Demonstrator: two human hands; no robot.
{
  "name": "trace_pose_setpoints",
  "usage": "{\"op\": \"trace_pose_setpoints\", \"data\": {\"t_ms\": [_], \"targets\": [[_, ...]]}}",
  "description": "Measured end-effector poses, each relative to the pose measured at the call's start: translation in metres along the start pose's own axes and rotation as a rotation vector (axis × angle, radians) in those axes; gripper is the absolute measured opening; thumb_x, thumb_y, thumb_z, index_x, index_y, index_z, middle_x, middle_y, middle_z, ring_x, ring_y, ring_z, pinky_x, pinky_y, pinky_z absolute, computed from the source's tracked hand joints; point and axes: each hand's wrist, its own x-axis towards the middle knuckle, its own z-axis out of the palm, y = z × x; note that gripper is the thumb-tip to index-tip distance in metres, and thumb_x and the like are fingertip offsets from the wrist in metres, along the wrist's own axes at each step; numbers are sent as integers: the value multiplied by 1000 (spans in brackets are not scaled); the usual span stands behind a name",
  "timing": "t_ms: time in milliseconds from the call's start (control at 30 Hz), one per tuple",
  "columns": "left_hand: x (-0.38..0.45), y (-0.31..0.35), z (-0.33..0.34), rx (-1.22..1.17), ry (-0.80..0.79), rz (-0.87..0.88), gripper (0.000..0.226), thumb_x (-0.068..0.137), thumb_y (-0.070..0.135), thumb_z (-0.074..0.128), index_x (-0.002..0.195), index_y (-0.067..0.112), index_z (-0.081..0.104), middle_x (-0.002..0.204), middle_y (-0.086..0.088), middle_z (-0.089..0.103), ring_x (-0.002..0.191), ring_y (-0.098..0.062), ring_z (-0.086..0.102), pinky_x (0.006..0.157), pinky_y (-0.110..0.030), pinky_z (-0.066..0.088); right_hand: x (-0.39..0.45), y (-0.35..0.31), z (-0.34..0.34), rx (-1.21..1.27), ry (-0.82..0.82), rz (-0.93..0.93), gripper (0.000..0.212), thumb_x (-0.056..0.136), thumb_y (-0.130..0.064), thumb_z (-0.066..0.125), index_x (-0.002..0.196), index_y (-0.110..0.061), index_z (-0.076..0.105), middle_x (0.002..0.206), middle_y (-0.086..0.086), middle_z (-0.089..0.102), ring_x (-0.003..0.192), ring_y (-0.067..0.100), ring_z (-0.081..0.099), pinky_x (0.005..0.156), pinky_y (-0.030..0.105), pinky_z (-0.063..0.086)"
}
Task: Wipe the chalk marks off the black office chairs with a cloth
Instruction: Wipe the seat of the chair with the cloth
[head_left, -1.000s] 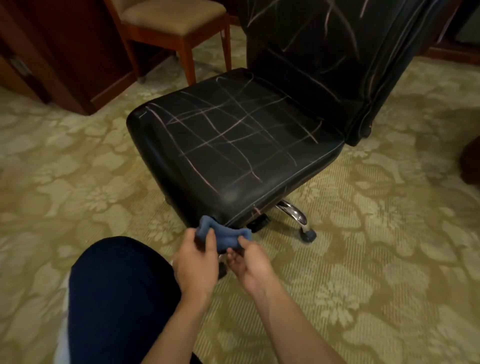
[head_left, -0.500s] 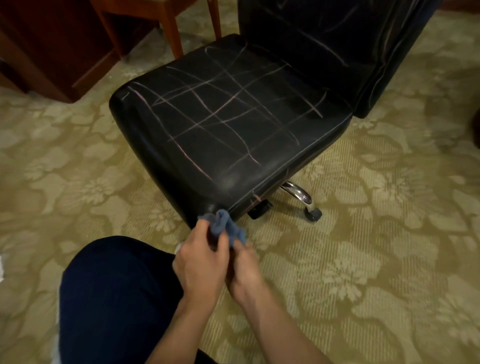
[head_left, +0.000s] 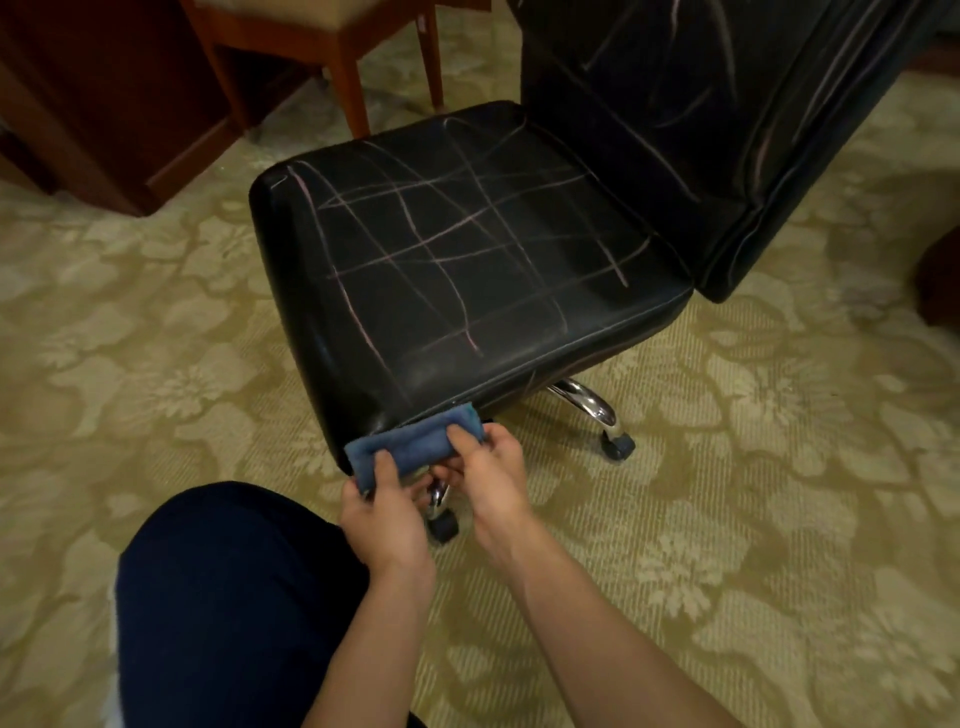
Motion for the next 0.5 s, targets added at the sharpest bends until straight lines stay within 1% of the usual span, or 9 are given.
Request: {"op": "trace_pose_setpoints", "data": {"t_ms": [67, 133, 167, 233, 300, 333, 433, 500], "targets": [[-3, 2, 14, -101, -9, -70, 13, 99, 28, 60, 106, 19, 67, 96, -7, 74, 82, -24, 72, 66, -34, 55, 5, -11, 0, -13, 52, -15, 4, 96, -11, 60, 97, -9, 57, 78, 7, 65, 64, 14, 64, 56, 24, 52], [-10, 1, 32, -202, -42, -141, 21, 99, 24, 60, 114, 10, 65, 102, -15, 73, 89, -32, 73, 73, -41, 60, 10, -22, -3, 2, 124, -22, 6, 95, -10, 60, 93, -10, 55, 76, 9, 63, 61, 18, 61, 53, 27, 51], [-14, 2, 41, -226, -61, -164, 20, 99, 22, 61, 113, 8, 64, 102, -18, 73, 88, -34, 73, 72, -41, 60, 13, -28, -5, 30, 159, -27, 7, 96, -8, 59, 92, -10, 54, 75, 10, 61, 60, 18, 59, 52, 26, 51], [-17, 1, 57, -199, -134, -193, 13, 98, 21, 63, 103, 9, 65, 96, -19, 73, 79, -31, 72, 66, -35, 57, 20, -43, -14, 82, 230, -51, 3, 97, -5, 56, 95, -8, 55, 74, 9, 61, 58, 16, 59, 49, 22, 50], [-19, 0, 65, -141, -208, -199, 14, 96, 22, 66, 97, 8, 67, 91, -16, 75, 75, -27, 72, 67, -36, 56, 25, -53, -22, 76, 269, -78, 3, 98, -6, 54, 97, -8, 57, 78, 8, 64, 61, 14, 62, 49, 20, 51], [-18, 1, 64, -122, -215, -189, 14, 95, 23, 66, 95, 9, 68, 89, -14, 76, 76, -26, 73, 68, -36, 56, 27, -54, -24, 62, 273, -84, 4, 98, -7, 54, 98, -8, 58, 80, 8, 65, 63, 14, 64, 50, 20, 52], [-10, 8, 51, -131, -166, -137, 14, 95, 23, 66, 89, 11, 68, 85, -11, 76, 75, -24, 73, 65, -32, 55, 24, -43, -10, 34, 254, -92, 3, 99, -7, 54, 101, -8, 56, 85, 9, 67, 71, 17, 66, 56, 22, 53], [2, 17, 36, -182, -99, -136, 15, 96, 22, 65, 92, 8, 67, 86, -15, 75, 74, -27, 73, 63, -32, 56, 19, -27, 8, -5, 221, -71, 1, 98, -8, 56, 98, -8, 56, 87, 11, 67, 71, 17, 67, 58, 24, 54]]}}
